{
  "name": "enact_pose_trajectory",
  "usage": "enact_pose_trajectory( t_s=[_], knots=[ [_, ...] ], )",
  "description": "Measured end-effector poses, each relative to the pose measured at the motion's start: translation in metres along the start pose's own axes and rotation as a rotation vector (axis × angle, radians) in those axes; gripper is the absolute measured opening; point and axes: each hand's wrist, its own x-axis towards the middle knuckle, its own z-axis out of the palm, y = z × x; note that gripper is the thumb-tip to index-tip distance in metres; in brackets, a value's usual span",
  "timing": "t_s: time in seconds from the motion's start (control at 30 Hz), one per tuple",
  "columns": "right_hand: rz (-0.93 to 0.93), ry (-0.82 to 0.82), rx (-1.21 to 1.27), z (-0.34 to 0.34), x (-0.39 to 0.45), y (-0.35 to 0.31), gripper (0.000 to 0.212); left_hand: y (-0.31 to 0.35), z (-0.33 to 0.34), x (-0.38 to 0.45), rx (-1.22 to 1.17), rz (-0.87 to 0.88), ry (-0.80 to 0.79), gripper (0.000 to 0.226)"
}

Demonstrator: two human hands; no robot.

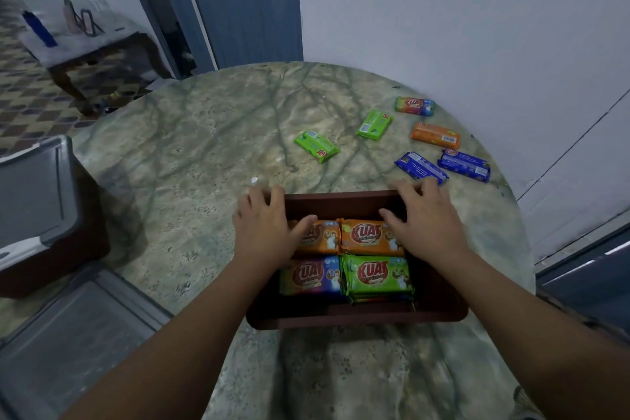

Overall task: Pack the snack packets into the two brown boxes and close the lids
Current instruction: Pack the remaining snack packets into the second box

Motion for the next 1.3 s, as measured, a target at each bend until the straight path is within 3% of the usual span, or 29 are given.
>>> enact_pose_trajectory(
  t_s=[0.07, 0.33, 0.6, 1.1, 1.3],
  knots=[
    [0.045, -0.094, 0.067, 0.002, 0.003, -0.001, 0.042, -0.001, 0.001, 0.004, -0.089, -0.024, -0.073, 0.067],
    [0.054, -0.127, 0.070, 0.005, 0.011, 0.003, 0.023, 0.002, 0.002, 0.017, -0.146, -0.064, -0.126, 0.038],
    [0.093, -0.148, 0.033, -0.002, 0.013, 0.027, 0.025, 0.030, 0.009, 0.031, -0.155, -0.029, -0.139, 0.038],
    [0.290, -0.134, -0.015, -0.034, 0.002, 0.129, 0.029, 0.150, 0.037, 0.061, -0.122, 0.164, -0.187, 0.039],
    [0.311, -0.126, -0.007, -0.035, -0.001, 0.134, 0.031, 0.156, 0.038, 0.065, -0.051, 0.206, -0.189, 0.043]
  ],
)
